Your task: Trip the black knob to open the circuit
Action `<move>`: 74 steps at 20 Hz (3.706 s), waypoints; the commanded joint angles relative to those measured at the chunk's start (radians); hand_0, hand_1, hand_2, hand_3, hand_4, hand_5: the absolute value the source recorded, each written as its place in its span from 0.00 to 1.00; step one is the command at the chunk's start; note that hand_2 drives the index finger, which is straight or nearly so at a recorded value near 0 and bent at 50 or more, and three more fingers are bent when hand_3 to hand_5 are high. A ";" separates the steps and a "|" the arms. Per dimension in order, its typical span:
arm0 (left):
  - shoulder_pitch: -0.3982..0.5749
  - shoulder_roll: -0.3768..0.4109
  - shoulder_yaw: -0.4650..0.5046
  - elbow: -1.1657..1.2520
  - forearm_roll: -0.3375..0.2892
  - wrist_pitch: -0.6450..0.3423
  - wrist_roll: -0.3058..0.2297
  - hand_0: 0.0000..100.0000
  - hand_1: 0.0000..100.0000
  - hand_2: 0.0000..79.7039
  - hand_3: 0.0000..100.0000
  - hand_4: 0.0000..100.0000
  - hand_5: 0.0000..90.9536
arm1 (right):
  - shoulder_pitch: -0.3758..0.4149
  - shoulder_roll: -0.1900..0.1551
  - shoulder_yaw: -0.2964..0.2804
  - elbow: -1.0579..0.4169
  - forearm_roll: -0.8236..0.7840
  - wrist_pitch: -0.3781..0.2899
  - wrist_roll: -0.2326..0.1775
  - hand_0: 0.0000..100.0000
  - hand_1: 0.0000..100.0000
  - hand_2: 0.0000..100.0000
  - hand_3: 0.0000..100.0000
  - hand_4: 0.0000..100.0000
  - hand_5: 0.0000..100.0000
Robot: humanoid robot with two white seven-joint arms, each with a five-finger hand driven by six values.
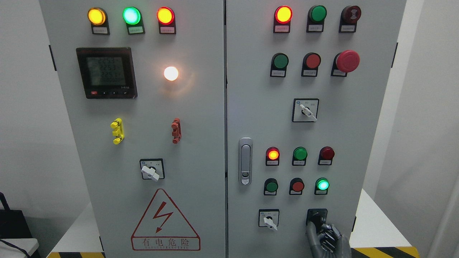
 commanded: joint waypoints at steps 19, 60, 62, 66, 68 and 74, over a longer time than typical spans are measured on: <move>-0.008 0.000 0.000 0.000 -0.034 0.000 0.001 0.12 0.39 0.00 0.00 0.00 0.00 | -0.002 0.000 0.007 -0.001 -0.010 -0.011 0.015 0.53 0.68 0.64 0.94 0.96 0.96; -0.008 0.000 0.000 0.000 -0.034 0.000 0.001 0.12 0.39 0.00 0.00 0.00 0.00 | 0.001 -0.003 -0.011 0.001 0.111 -0.012 0.035 0.52 0.75 0.63 0.93 0.95 0.96; -0.008 0.000 0.000 0.000 -0.032 0.000 0.001 0.12 0.39 0.00 0.00 0.00 0.00 | 0.001 -0.003 -0.013 -0.001 0.111 -0.012 0.035 0.52 0.75 0.63 0.93 0.94 0.96; -0.008 0.000 0.000 0.000 -0.034 0.000 0.001 0.12 0.39 0.00 0.00 0.00 0.00 | 0.001 -0.005 -0.019 0.001 0.111 -0.012 0.033 0.50 0.75 0.62 0.93 0.94 0.96; -0.008 0.000 0.000 0.000 -0.034 0.000 0.001 0.12 0.39 0.00 0.00 0.00 0.00 | 0.001 -0.006 -0.020 -0.001 0.111 -0.012 0.033 0.50 0.75 0.62 0.92 0.94 0.96; -0.008 0.000 0.000 0.000 -0.034 0.000 0.001 0.12 0.39 0.00 0.00 0.00 0.00 | 0.001 -0.009 -0.025 -0.001 0.113 -0.012 0.032 0.49 0.76 0.61 0.92 0.94 0.96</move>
